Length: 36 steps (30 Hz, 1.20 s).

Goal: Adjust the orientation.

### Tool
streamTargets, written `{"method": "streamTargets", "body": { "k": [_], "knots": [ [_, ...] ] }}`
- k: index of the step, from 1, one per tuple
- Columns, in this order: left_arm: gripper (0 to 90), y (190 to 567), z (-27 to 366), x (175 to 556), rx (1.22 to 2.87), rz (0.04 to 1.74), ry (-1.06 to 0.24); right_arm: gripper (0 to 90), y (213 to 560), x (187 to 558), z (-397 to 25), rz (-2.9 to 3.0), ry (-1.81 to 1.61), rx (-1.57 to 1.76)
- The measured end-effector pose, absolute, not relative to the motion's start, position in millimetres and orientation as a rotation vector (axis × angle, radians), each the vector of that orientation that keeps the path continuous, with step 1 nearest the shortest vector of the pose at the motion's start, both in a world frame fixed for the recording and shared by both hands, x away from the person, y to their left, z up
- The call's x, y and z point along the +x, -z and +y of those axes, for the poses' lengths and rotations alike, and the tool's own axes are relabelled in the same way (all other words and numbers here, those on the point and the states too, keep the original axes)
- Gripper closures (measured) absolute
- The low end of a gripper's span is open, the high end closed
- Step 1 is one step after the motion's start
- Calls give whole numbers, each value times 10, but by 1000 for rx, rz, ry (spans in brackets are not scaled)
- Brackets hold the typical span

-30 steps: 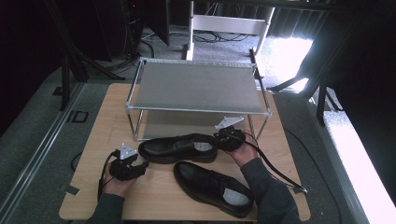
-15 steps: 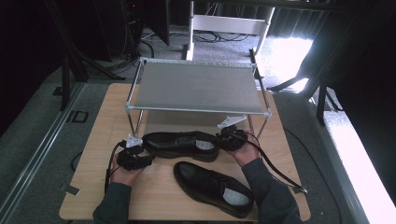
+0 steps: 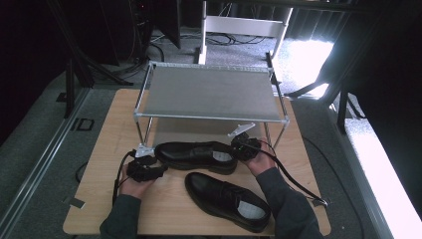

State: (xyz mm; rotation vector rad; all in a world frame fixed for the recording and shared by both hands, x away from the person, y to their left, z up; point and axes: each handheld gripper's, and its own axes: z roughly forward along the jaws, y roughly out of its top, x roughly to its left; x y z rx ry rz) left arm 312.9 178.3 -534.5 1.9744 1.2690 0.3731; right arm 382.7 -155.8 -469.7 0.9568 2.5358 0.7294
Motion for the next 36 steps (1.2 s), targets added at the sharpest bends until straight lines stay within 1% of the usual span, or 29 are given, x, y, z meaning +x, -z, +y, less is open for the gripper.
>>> {"method": "streamTargets", "body": {
  "k": [6,13,15,18,22,30,36],
  "knots": [
    [450,5247,1644,2972,1964,1214,-376,791,4689,3662,-1919,2481,-739,1020],
    [476,5004,1355,2599,1994,1075,-367,791,4688,3425,-2274,2413,-740,1084],
    [482,4988,1246,2484,2018,1021,-357,792,4686,3358,-2340,2399,-730,1100],
    [494,5026,1155,2389,2052,990,-350,792,4683,3269,-2421,2381,-717,1134],
    [521,5101,1072,2287,2063,975,-286,791,4687,3158,-2503,2371,-715,1154],
    [600,5180,732,2015,2091,852,-159,789,4693,3042,-2626,2360,-729,1187],
    [651,5300,477,1931,2163,773,-86,789,4690,2973,-2684,2355,-730,1200]
  ]
}}
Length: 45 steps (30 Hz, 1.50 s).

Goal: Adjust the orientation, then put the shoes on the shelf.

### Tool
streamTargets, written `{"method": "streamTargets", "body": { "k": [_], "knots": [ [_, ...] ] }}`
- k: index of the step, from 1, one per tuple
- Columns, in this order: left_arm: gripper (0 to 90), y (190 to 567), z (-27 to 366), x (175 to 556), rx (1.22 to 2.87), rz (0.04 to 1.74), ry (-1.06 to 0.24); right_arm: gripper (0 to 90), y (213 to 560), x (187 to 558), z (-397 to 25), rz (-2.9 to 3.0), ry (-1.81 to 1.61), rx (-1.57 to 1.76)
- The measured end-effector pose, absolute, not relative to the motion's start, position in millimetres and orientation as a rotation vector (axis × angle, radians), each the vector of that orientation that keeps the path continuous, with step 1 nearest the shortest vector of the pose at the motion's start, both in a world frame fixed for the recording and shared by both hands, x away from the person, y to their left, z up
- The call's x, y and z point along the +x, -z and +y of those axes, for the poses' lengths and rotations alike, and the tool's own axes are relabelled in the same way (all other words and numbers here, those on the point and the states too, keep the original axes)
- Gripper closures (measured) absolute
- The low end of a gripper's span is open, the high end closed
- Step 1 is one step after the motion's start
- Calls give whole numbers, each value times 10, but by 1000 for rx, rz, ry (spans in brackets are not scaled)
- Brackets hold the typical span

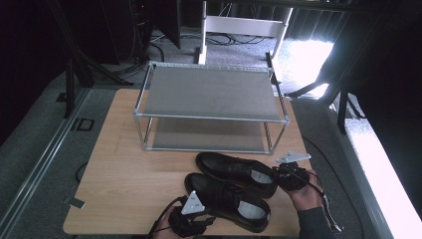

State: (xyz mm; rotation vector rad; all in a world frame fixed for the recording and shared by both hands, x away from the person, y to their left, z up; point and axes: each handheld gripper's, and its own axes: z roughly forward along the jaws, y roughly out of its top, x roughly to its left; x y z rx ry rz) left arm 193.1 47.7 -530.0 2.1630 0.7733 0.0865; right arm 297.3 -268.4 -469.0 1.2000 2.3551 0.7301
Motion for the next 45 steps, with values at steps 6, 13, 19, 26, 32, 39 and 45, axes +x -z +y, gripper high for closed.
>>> {"method": "streamTargets", "body": {
  "k": [6,13,19,26,32,39,45],
  "knots": [
    [689,5373,367,2018,2175,798,-106,785,4698,2913,-2749,2344,-753,1216],
    [706,5390,262,2161,2164,788,-102,779,4697,2872,-2807,2323,-747,1238],
    [724,5394,107,2301,2161,774,-101,778,4686,2859,-2879,2294,-715,1263],
    [723,5403,87,2462,2149,804,-117,762,4682,2786,-2968,2275,-729,1295],
    [683,5398,87,2486,2152,789,-112,757,4673,2761,-3000,2268,-754,1305],
    [598,5369,165,2446,2149,768,-132,761,4665,2744,-2992,2261,-761,1306],
    [579,5297,326,2441,2118,782,-164,727,4661,2760,-3016,2268,-784,1311]
  ]
}}
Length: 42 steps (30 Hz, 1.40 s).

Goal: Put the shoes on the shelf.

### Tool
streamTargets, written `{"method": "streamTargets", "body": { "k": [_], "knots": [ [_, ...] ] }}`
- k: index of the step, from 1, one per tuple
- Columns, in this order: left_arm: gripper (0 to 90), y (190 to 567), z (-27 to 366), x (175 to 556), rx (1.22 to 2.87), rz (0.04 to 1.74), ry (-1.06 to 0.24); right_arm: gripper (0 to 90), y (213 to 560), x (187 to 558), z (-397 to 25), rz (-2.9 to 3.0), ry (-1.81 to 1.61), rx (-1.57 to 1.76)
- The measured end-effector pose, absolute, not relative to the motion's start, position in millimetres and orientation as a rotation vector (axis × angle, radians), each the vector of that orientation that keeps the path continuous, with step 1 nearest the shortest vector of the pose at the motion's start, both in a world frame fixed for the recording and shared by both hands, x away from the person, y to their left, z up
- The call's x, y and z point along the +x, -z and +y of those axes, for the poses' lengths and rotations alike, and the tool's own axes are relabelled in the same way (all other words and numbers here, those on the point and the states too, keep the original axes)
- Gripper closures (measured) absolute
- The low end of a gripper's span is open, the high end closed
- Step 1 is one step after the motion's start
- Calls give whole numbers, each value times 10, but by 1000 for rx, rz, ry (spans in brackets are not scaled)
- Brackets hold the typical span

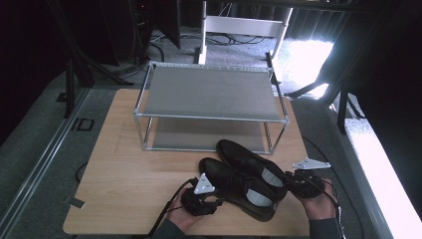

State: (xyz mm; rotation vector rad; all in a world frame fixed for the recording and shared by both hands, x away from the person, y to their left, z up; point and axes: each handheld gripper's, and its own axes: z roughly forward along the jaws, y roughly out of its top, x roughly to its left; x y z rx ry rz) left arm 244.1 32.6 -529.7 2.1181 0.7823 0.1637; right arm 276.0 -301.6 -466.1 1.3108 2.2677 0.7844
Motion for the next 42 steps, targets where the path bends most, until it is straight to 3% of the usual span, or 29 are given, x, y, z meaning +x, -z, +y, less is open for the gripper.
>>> {"method": "streamTargets", "body": {
  "k": [11,19,33,42],
  "knots": [
    [564,5328,886,2559,2049,949,-291,491,4487,2652,-3067,2300,-970,1201],
    [559,5381,1245,2696,2022,1094,-384,405,4495,2612,-2965,2388,-993,1150],
    [549,5454,1360,2770,2020,1193,-443,392,4611,2677,-2854,2505,-920,1133],
    [548,5471,1342,2769,2033,1195,-443,431,4704,2715,-2763,2558,-849,1115]
  ]
}}
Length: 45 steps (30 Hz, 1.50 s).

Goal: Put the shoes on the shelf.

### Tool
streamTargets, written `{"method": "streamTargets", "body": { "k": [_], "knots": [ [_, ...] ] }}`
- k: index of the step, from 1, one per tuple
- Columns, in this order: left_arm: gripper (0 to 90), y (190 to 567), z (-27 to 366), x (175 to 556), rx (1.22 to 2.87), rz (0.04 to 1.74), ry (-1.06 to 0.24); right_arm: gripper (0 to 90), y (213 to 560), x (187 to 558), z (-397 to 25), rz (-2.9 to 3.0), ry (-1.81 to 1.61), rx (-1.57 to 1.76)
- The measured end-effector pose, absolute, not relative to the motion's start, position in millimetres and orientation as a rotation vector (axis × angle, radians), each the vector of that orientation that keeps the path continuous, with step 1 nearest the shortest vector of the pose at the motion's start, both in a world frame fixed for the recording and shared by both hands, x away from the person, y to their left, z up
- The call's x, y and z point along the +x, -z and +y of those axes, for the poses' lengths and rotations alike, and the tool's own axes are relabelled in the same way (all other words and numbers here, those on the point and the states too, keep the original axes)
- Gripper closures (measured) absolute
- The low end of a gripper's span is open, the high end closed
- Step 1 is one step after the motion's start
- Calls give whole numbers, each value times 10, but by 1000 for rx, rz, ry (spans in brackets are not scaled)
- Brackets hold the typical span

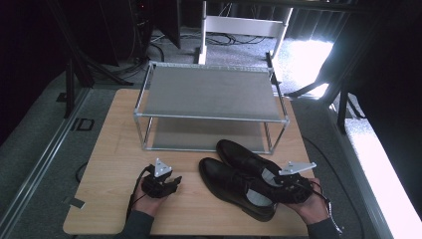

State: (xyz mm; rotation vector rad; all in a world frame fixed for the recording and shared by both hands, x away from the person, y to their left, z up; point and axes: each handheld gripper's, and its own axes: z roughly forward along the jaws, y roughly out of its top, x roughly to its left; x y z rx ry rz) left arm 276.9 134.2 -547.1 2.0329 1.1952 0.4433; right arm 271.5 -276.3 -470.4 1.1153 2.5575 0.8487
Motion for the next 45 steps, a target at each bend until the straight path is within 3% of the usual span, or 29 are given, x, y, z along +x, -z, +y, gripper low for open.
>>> {"method": "streamTargets", "body": {
  "k": [6,21,45],
  "knots": [
    [548,5478,1326,2764,2046,1190,-444,469,4764,2761,-2727,2573,-795,1135],
    [548,5501,1287,2759,2060,1187,-437,771,4827,2888,-2643,2698,-781,1127],
    [542,5508,1297,2762,2056,1200,-435,808,4631,2797,-2556,2584,-958,1106]
  ]
}}
